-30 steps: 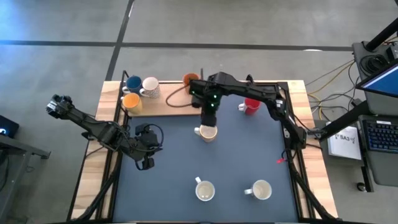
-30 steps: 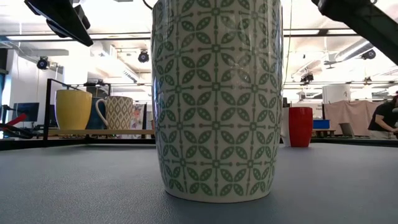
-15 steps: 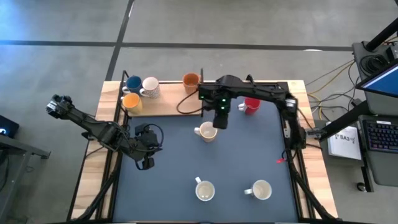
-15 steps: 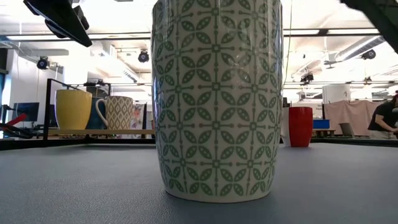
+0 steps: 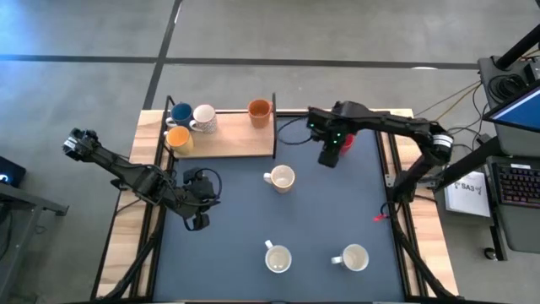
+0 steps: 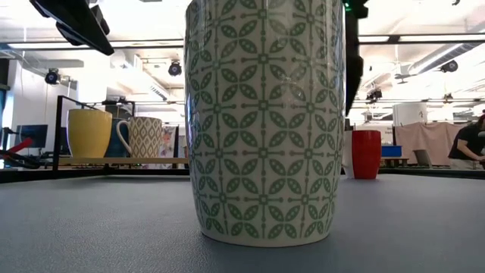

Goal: Place coffee mugs
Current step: Move the red mug to the middle right

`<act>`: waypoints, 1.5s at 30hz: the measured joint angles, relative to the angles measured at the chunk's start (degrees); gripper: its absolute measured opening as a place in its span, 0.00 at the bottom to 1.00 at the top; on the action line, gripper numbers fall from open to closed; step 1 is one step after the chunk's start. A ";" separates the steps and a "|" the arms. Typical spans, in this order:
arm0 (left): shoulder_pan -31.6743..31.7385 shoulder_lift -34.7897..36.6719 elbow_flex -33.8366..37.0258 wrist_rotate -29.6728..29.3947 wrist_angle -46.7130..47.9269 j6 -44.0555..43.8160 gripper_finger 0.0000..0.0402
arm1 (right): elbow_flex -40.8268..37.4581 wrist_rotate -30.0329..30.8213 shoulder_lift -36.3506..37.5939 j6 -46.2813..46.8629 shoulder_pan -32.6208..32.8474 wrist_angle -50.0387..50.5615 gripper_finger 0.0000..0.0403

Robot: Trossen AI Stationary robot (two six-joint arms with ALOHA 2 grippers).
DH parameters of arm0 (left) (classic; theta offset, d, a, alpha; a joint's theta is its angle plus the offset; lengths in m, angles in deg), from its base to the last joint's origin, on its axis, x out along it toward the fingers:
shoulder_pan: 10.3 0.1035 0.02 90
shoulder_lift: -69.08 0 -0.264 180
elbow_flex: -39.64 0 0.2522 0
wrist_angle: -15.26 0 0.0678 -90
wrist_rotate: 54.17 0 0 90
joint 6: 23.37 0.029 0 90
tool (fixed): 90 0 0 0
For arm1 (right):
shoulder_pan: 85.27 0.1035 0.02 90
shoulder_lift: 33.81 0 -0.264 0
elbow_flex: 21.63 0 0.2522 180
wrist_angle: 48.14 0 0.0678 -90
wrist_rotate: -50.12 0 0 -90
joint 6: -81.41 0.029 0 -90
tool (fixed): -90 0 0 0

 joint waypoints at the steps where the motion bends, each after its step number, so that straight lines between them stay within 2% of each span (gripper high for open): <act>1: 0.00 0.00 0.00 -0.01 -0.20 0.00 0.12 | -0.96 0.00 0.37 -0.83 -1.09 0.04 0.17; 10: 0.00 0.00 0.00 -0.07 -0.73 -0.39 0.12 | -4.99 0.05 -0.98 -7.20 -8.04 -3.82 0.33; 15: 0.00 0.00 0.00 -0.07 -0.73 -1.11 0.12 | -4.97 -0.26 -3.82 -8.88 -9.48 -4.22 0.36; 20: 0.00 0.00 0.00 -0.06 -0.73 -1.22 0.12 | -5.00 -0.14 -7.59 -9.12 -9.63 -3.98 0.28; 26: 0.00 0.00 0.00 -0.05 -0.73 -1.25 0.12 | -5.02 -0.73 -9.52 -6.88 -9.63 -3.35 0.05; 28: 0.00 0.00 0.00 -0.05 -0.71 -1.25 0.12 | -5.02 -2.53 -9.45 -4.11 -9.63 -3.37 0.04; 34: 0.00 0.00 0.00 -0.04 -0.71 -1.17 0.12 | -5.04 -13.39 -7.50 5.02 -7.48 -3.40 0.04; 45: 0.00 0.00 0.00 -0.04 -0.69 -0.59 0.12 | -5.04 -14.11 -7.05 13.11 7.13 -5.21 0.03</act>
